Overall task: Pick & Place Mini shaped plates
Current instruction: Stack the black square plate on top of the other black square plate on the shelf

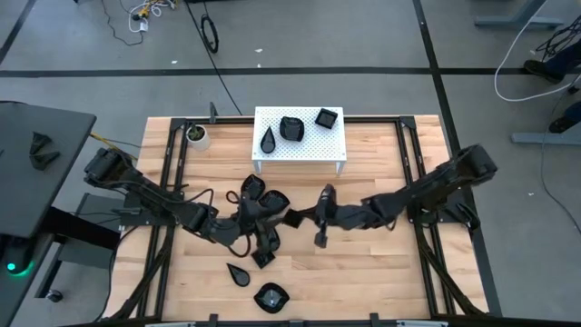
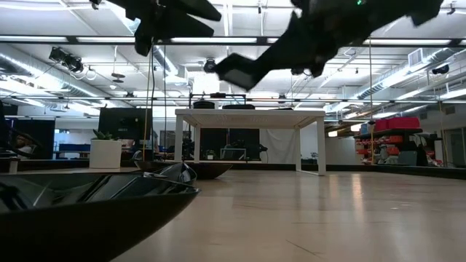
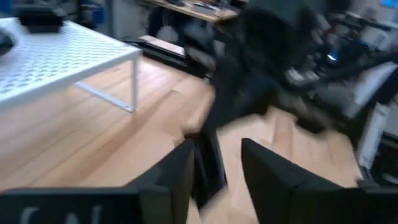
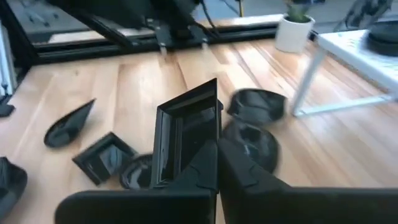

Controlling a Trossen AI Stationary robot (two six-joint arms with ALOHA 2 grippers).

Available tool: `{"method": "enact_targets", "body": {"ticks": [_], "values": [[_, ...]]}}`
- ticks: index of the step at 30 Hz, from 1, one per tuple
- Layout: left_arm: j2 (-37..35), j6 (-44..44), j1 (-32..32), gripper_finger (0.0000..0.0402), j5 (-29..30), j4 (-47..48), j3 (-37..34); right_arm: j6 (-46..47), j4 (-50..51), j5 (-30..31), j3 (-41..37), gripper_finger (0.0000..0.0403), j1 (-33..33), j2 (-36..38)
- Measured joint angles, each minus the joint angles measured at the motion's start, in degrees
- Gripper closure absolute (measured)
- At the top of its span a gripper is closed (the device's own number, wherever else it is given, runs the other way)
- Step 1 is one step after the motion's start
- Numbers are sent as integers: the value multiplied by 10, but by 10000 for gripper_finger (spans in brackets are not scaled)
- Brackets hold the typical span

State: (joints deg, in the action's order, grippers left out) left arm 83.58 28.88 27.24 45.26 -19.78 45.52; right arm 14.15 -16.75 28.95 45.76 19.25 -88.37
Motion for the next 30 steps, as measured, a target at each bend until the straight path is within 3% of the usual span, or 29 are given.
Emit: {"method": "enact_targets", "body": {"ticks": [5,8,11,17,22,24,30], "values": [[7,-9,0,229,-44,3,0,4,170,-4,0,400,-63,160],[18,-7,0,224,-46,4,0,-12,279,-77,25,401,-174,241],[31,-5,0,223,-42,3,0,-54,369,-168,71,401,-307,265],[57,24,-8,223,-42,2,0,-165,414,-386,146,401,-544,198],[69,36,-11,223,-43,2,0,-207,419,-554,213,401,-651,97],[72,36,-11,223,-45,3,0,-208,433,-584,244,401,-675,58],[72,35,-11,223,-44,3,0,-252,525,-588,326,395,-708,-26]]}}
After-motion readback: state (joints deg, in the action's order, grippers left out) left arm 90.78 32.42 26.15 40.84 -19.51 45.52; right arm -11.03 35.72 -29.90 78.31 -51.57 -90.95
